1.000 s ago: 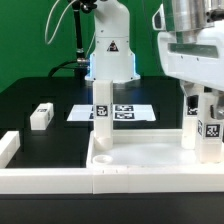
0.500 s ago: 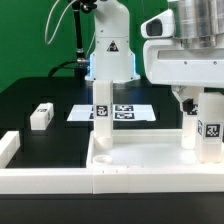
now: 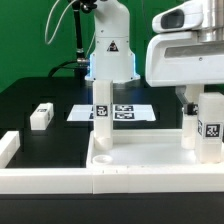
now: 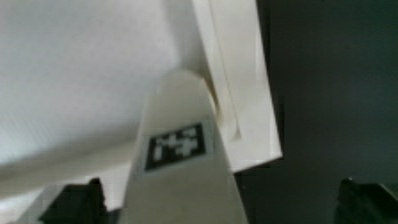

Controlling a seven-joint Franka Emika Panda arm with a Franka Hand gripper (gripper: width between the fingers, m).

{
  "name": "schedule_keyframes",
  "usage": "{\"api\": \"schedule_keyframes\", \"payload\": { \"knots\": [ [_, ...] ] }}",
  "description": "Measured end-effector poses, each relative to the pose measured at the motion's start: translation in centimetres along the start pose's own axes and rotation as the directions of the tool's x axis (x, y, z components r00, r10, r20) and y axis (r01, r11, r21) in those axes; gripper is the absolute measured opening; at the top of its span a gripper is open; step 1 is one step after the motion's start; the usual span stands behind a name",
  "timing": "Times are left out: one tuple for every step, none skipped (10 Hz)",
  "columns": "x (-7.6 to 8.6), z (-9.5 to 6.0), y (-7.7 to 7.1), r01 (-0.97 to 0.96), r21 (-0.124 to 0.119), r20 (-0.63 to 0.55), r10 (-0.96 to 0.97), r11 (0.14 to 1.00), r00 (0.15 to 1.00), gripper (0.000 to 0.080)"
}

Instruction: Assemble desk

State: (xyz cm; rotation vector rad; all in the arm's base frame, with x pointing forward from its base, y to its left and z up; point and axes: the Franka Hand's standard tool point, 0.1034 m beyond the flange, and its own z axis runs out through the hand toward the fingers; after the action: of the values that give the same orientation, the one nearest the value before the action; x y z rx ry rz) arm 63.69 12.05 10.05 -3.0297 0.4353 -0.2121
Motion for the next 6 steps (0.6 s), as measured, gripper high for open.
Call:
{"api": "schedule_keyframes", "payload": {
  "knots": [
    [0.0, 0.1, 0.1, -0.063, 0.001, 0.001, 0.063, 0.998, 0.998, 0.0426],
    [0.0, 0.1, 0.4, -0.152, -0.004, 0.001, 0.152, 0.988, 0.988, 0.0426],
    [0.0, 0.1, 0.8, -0.191, -0.011, 0.003, 0.191, 0.982, 0.982, 0.0322],
    [0.1, 0.1, 0.9, -0.212, -0.014, 0.003, 0.212, 0.977, 0.977, 0.0322],
    [0.1, 0.1, 1.2, -0.267, -0.019, 0.004, 0.268, 0.963, 0.964, 0.0322],
    [0.2, 0.1, 1.7, -0.347, -0.028, 0.001, 0.347, 0.938, 0.938, 0.0322]
  ]
}}
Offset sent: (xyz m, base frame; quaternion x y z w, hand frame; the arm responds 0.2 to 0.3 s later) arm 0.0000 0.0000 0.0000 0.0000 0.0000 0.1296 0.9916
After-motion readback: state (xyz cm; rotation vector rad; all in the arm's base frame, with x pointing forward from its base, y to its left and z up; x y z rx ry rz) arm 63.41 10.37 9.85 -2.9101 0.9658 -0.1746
